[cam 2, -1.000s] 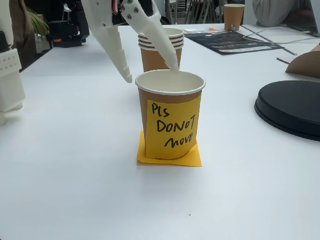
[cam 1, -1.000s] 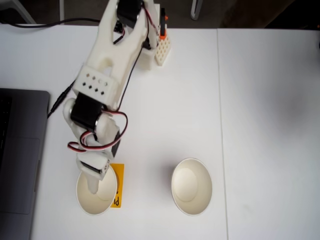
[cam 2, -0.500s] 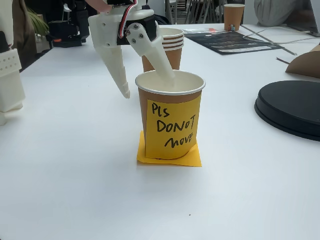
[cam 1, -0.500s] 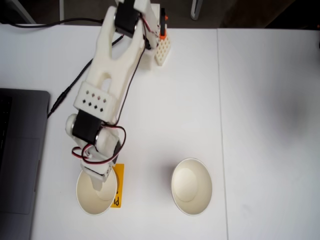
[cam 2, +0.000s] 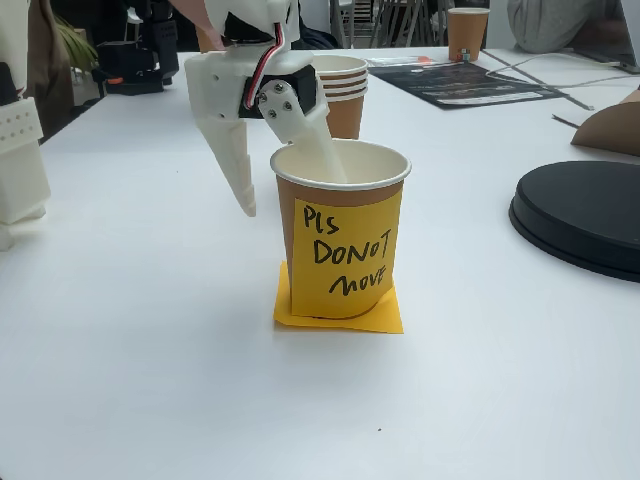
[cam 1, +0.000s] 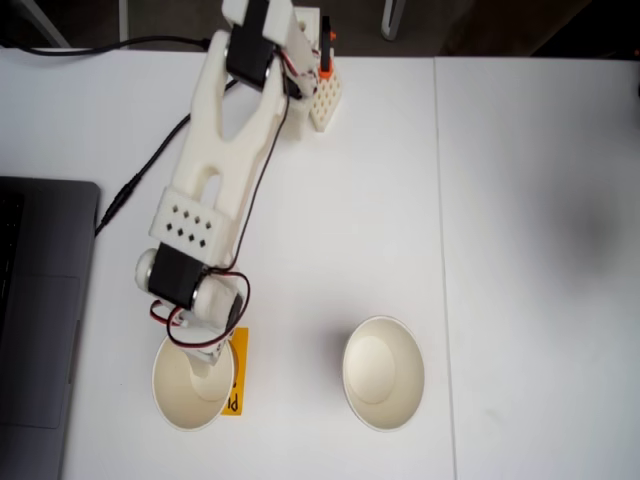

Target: Pickup cup and make a pile of cup.

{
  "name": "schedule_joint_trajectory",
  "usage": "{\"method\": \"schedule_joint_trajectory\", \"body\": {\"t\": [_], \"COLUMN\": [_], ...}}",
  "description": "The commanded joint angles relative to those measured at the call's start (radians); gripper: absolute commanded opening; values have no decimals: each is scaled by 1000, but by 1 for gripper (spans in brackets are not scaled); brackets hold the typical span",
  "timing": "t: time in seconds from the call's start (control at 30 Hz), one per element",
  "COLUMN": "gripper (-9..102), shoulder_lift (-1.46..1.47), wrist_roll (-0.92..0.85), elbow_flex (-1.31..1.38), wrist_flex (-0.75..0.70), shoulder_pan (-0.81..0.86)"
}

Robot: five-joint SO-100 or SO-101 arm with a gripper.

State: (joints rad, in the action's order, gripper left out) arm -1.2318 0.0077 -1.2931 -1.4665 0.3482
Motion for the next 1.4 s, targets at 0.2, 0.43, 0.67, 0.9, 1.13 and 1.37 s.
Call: {"method": "schedule_joint_trajectory", "body": {"t": [0.2,0.43,0.67,0.9,1.13,1.37], "gripper": [31,31,26,8,-5,-7], "shoulder_lift": [71,78,81,110,112,107], "wrist_roll": [8,8,8,8,8,8], "elbow_flex": [222,221,219,221,222,222], "wrist_flex": [-11,-11,-11,-11,-2,-2], "shoulder_pan": [2,2,2,3,0,-3]}}
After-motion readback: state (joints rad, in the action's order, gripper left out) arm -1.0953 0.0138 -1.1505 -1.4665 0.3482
